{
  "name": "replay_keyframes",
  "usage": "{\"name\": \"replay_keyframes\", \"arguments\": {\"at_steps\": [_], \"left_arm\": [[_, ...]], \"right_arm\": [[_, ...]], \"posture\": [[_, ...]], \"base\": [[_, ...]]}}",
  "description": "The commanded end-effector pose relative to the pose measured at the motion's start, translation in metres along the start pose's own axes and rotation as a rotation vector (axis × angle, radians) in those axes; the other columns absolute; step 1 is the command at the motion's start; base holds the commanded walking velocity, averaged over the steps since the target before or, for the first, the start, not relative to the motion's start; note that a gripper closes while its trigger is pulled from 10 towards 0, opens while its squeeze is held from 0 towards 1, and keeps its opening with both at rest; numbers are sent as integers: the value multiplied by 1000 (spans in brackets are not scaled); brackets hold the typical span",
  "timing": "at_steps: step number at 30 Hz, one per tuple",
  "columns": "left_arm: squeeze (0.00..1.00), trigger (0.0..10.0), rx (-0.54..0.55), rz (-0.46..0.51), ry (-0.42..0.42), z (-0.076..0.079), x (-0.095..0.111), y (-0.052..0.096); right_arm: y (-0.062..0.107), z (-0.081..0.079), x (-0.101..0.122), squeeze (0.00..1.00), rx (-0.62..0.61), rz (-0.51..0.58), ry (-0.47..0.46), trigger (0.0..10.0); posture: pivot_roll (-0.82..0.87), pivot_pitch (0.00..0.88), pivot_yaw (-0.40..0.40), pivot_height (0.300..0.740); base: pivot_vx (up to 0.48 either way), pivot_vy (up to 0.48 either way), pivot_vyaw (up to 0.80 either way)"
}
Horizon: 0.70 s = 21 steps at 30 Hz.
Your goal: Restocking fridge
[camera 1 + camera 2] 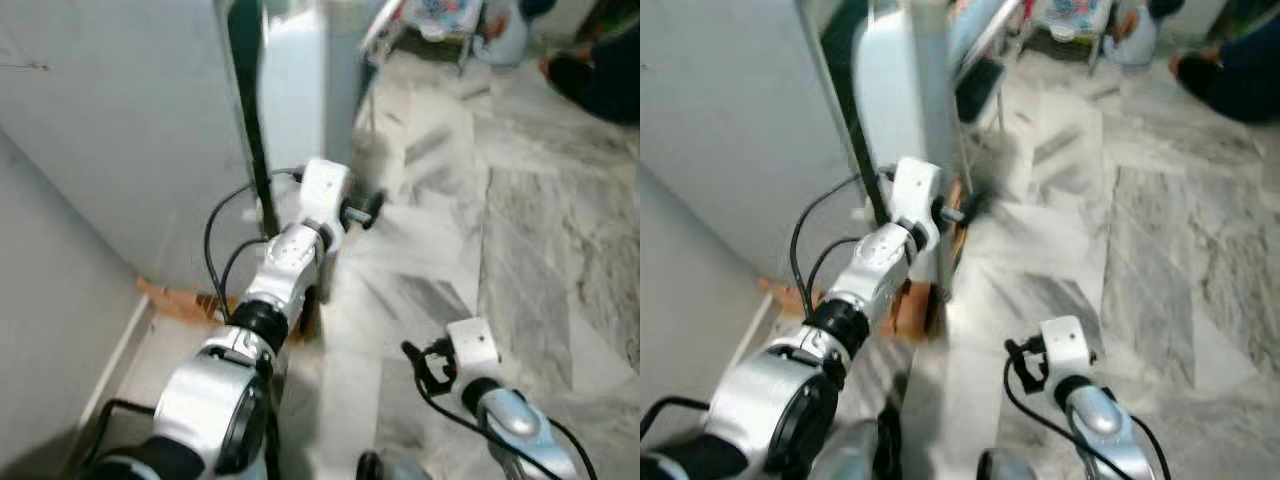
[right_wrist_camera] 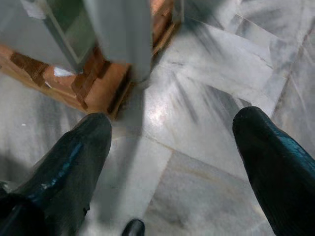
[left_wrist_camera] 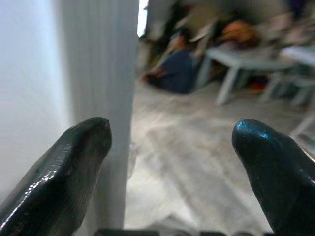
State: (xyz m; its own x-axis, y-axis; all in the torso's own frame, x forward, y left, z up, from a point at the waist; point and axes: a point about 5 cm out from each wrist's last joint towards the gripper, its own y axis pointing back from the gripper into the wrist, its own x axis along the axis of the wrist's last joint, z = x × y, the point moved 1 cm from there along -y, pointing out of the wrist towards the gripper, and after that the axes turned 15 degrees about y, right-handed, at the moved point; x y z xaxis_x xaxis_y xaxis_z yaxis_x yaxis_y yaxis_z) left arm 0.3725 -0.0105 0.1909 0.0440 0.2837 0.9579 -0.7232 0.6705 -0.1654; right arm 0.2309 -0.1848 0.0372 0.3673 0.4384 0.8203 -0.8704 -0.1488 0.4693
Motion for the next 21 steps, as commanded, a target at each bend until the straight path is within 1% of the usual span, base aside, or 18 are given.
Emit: {"name": "replay_keyframes", "arguments": {"at_steps": [1, 2, 3, 4, 5, 6, 7, 8, 9, 10, 13, 15, 16, 19, 20, 21], "left_arm": [[0, 10000, -193, -31, 177, 84, -30, -17], [0, 10000, -179, -32, 166, 80, -32, -15], [0, 10000, -179, -32, 166, 80, -32, -15], [0, 10000, -131, -22, 155, 68, -31, -13], [0, 10000, -20, 0, 135, 38, -27, -6], [0, 10000, -20, 0, 135, 38, -27, -6], [0, 10000, 15, 8, 117, 27, -24, -3], [0, 10000, 96, 26, 79, -2, -19, 11], [0, 10000, 96, 26, 79, -2, -19, 11], [0, 10000, 181, 35, 50, -28, -16, 29], [0, 10000, 293, 29, 37, -55, -21, 59], [0, 10000, 329, 16, 26, -63, -26, 75], [0, 10000, 348, 16, 22, -67, -27, 86], [0, 10000, 389, 21, 16, -70, -27, 102], [0, 10000, 420, 17, 17, -71, -29, 115], [0, 10000, 420, 17, 17, -71, -29, 115]], "right_arm": [[3, -1, -15, 0, 11, -62, -3, 10000], [2, -1, -15, 0, 12, -61, -3, 10000], [2, -1, -15, 0, 12, -61, -3, 10000], [1, -1, -14, 0, 12, -59, -4, 10000], [-1, -2, -13, 0, 15, -52, -5, 10000], [-1, -2, -13, 0, 15, -52, -5, 10000], [-2, -3, -12, 0, 15, -48, -5, 10000], [-5, -3, -10, 0, 15, -34, -5, 10000], [-5, -3, -10, 0, 15, -34, -5, 10000], [-8, -3, -5, 0, 8, -12, -5, 10000], [-11, -5, 0, 0, 4, 13, -6, 10000], [-13, -6, 2, 0, 8, 19, -6, 10000], [-15, -7, 4, 0, 11, 24, -10, 10000], [-18, -8, 8, 0, 21, 44, -8, 10000], [-20, -8, 10, 0, 19, 47, -8, 10000], [-20, -8, 10, 0, 19, 47, -8, 10000]], "posture": [[-167, 162, 9, 740], [-164, 159, 10, 740], [-164, 159, 10, 740], [-159, 155, 11, 740], [-151, 151, 14, 740], [-151, 151, 14, 740], [-141, 144, 19, 740], [-132, 140, 23, 740], [-132, 140, 23, 740], [-125, 137, 27, 740], [-107, 131, 33, 740], [-93, 128, 34, 740], [-73, 128, 34, 740], [-55, 132, 38, 740], [-29, 140, 42, 740], [-29, 140, 42, 740]], "base": [[0, 0, 0], [0, 0, 0], [0, 0, 0], [0, 0, 0], [0, 0, 0], [0, 0, 0], [0, 0, 0], [0, 0, 0], [0, 0, 0], [0, 0, 0], [0, 0, 0], [0, 0, 0], [0, -304, 0], [0, -462, 0], [0, -472, 0], [0, -472, 0]]}}
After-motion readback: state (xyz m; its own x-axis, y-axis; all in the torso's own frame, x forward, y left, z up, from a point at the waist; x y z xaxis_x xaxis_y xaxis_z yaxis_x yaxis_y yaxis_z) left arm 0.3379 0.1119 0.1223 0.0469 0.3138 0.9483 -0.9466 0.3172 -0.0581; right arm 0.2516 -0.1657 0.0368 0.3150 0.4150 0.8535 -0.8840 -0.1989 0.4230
